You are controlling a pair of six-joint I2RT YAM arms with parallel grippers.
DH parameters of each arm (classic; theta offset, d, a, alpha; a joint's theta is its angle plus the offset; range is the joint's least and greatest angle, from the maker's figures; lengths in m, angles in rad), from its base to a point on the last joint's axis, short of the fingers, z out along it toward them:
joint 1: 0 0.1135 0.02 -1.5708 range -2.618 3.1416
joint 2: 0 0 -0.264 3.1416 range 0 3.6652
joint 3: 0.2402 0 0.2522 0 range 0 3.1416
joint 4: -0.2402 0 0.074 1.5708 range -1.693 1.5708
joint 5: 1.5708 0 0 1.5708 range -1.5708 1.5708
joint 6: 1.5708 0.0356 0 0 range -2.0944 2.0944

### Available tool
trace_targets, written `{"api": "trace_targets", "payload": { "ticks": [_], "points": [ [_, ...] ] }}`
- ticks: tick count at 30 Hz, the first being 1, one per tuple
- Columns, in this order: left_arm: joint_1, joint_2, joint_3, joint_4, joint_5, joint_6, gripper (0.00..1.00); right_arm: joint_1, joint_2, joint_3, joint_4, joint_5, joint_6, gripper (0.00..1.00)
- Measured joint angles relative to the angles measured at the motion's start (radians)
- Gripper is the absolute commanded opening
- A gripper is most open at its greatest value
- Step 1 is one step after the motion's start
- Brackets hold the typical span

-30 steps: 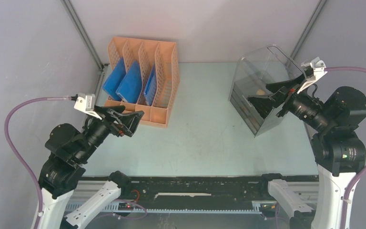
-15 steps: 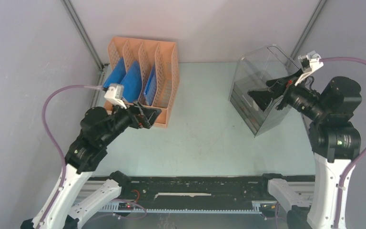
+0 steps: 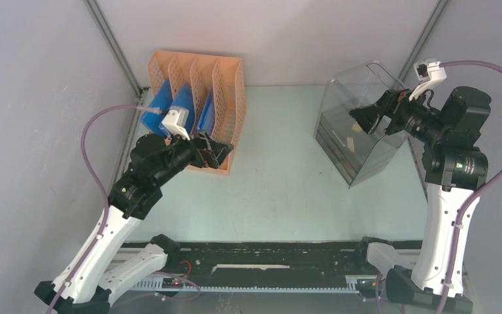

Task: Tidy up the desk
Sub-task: Reset both arms

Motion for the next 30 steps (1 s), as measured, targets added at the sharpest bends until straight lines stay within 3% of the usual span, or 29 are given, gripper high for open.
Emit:
{"api": "trace_targets", "payload": {
  "ticks": [8,20,30],
  "points": [
    [0.000,-0.019,0.000,0.013,-0.010,0.031,1.00,0.021,-0.014,0.000,0.000,0.041,-0.017,1.00],
    [0.000,-0.064,0.057,-0.068,-0.112,0.077,1.00,0.304,-0.039,-0.002,-0.011,0.257,-0.096,1.00],
    [0.000,-0.108,0.099,-0.099,-0.146,0.082,1.00,0.327,-0.107,-0.014,-0.013,0.276,-0.111,1.00]
  ]
}}
